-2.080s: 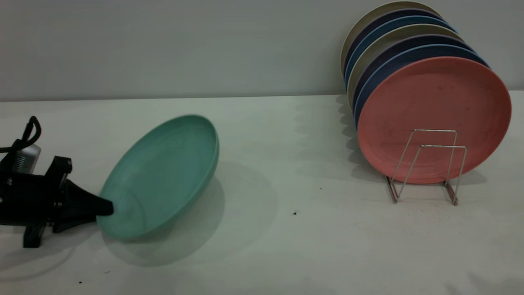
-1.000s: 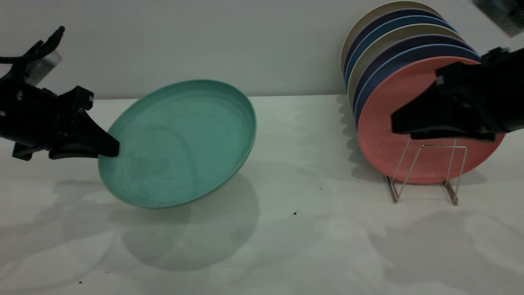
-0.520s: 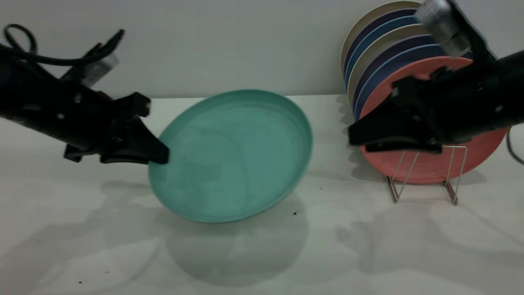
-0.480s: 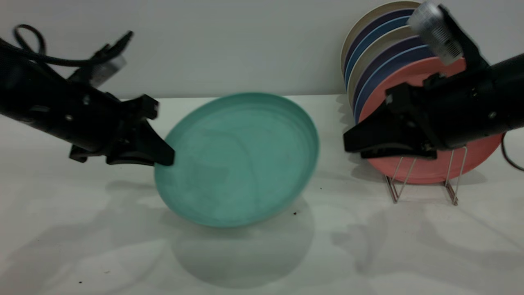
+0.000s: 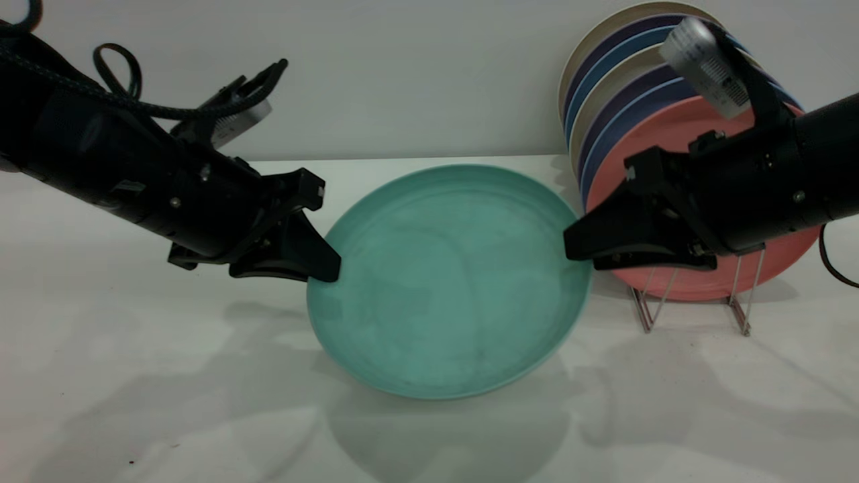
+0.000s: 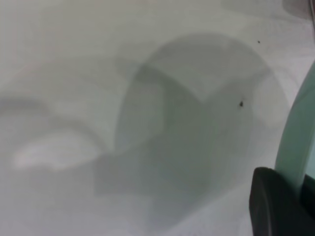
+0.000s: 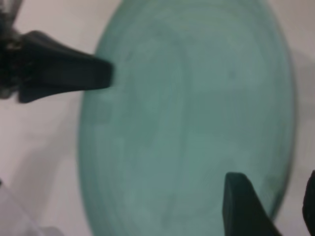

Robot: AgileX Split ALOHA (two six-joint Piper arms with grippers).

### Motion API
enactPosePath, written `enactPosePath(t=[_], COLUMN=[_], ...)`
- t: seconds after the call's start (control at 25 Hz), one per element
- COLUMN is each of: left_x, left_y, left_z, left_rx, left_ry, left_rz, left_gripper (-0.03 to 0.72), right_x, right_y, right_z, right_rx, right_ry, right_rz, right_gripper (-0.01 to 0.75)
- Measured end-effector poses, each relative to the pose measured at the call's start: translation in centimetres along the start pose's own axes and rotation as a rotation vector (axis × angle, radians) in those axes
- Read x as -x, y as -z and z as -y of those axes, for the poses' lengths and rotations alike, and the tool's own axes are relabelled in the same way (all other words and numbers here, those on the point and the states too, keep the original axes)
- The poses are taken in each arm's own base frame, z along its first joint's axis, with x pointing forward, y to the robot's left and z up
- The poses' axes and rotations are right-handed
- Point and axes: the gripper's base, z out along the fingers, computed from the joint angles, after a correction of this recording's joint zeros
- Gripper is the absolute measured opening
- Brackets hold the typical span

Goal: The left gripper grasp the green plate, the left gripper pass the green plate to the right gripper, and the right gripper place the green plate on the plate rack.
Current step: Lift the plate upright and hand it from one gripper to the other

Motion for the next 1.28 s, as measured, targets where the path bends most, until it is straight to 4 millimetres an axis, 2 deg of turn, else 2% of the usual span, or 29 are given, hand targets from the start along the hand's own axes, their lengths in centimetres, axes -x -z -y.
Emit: enactPosePath(t=[0.32, 0.52, 0.72, 0.88, 0.96, 1.04, 1.16, 1.2, 1.28], left_x=[-0.1, -0.1, -0.2, -0.2, -0.3, -0.3, -0.1, -0.1, 0.1], left_y=[0.0, 0.0, 0.0, 0.0, 0.3, 0.8, 2.2, 2.7, 3.9], left_z=[0.3, 0.6, 0.5, 0.7, 1.1, 1.5, 1.4, 1.3, 0.6], left_rx=[-0.033, -0.057, -0.063, -0.085, -0.165, -0.263, -0.411, -0.463, -0.537], left_ry=[-0.001, -0.017, -0.019, -0.016, -0.002, 0.01, 0.034, 0.043, 0.06], left_rz=[0.003, -0.003, -0.005, -0.011, -0.027, -0.042, -0.055, -0.058, -0.057], left_gripper=[0.014, 0.016, 0.016, 0.049, 0.108, 0.207, 0.421, 0.513, 0.633], right_x=[-1.5, -1.9, -1.8, -1.8, -1.7, -1.7, -1.6, -1.5, -1.3], right_y=[-1.7, -2.1, -2.1, -2.1, -2.0, -1.9, -1.7, -1.6, -1.3], right_z=[1.6, 1.1, 1.1, 1.2, 1.2, 1.0, 0.8, 0.9, 1.1], right_rx=[-0.02, 0.081, 0.093, 0.089, 0.105, 0.135, 0.171, 0.182, 0.199], right_ry=[-0.06, -0.08, -0.109, -0.116, -0.104, -0.077, -0.051, -0.047, -0.043], right_rz=[-0.064, -0.072, -0.061, -0.058, -0.055, -0.052, -0.042, -0.036, -0.021], right_gripper=[0.307, 0.184, 0.073, 0.063, 0.053, 0.046, 0.046, 0.046, 0.046])
